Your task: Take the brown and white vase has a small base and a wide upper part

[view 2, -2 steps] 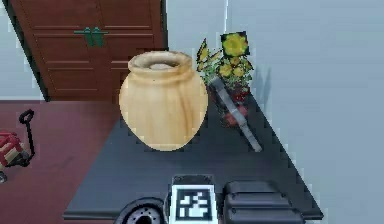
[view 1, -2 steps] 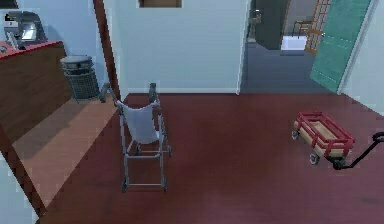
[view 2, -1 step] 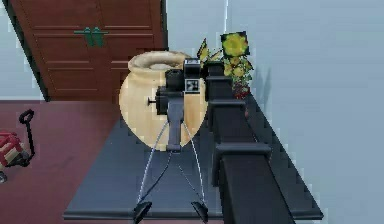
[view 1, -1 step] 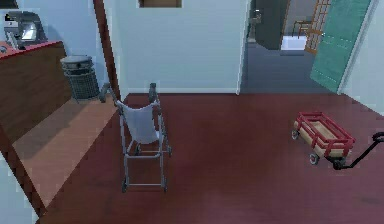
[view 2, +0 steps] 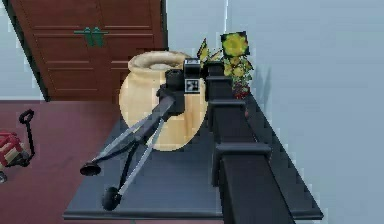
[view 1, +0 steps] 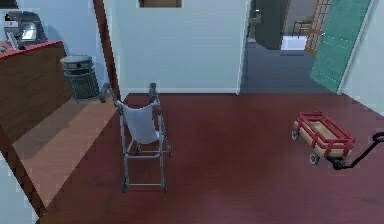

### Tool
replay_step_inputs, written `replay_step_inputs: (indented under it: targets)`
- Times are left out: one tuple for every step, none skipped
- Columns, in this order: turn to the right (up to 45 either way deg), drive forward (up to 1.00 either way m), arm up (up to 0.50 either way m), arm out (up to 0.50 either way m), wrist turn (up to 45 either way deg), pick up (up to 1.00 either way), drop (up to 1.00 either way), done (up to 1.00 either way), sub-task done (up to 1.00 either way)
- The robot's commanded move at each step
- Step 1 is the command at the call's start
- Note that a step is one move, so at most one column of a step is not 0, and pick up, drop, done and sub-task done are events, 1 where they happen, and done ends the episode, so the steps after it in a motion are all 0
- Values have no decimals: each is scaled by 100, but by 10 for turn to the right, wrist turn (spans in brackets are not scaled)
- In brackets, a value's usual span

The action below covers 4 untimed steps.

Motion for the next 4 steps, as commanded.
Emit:
replay_step_inputs:
  targets:
    - [0, 0, 0, 0, 450, 0, 0, 0, 0]
    - [0, 0, 0, 0, 450, 0, 0, 0, 0]
    - [0, 0, 0, 0, 150, 0, 0, 0, 0]
    - [0, 0, 0, 0, 0, 100, 0, 0, 0]
